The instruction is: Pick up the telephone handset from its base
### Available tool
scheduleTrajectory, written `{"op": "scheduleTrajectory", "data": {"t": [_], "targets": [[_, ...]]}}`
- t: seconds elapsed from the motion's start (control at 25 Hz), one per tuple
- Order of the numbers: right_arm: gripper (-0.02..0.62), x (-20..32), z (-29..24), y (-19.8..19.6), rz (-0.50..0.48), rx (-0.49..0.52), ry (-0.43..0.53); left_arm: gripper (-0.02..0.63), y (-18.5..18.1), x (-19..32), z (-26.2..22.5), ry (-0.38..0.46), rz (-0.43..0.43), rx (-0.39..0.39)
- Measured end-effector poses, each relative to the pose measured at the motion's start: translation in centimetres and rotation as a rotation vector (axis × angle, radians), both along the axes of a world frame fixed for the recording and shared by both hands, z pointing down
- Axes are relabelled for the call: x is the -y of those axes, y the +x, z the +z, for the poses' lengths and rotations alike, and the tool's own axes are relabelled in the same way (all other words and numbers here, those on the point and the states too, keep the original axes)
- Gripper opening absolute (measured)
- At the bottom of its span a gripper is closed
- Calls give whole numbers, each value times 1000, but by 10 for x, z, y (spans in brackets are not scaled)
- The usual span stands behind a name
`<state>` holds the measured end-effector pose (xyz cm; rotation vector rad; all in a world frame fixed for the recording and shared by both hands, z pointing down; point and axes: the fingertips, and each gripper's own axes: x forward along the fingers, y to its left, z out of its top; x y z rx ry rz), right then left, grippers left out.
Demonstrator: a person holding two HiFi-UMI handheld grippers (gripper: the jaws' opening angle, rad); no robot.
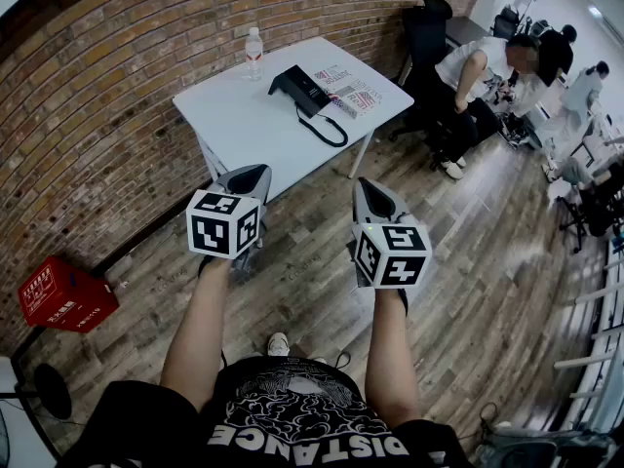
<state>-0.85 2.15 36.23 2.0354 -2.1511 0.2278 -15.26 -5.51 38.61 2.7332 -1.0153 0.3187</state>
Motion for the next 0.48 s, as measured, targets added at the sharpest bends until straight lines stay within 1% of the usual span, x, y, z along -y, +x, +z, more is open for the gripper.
{"op": "scheduleTrajectory", "data": {"t": [0.2, 0.48], "targets": [[-2, 13, 2, -3, 0, -11, -12, 8, 0, 14, 1, -11, 3, -7], [-2, 30, 1, -6, 6, -20, -18, 9, 6, 32, 1, -15, 39, -26]]}}
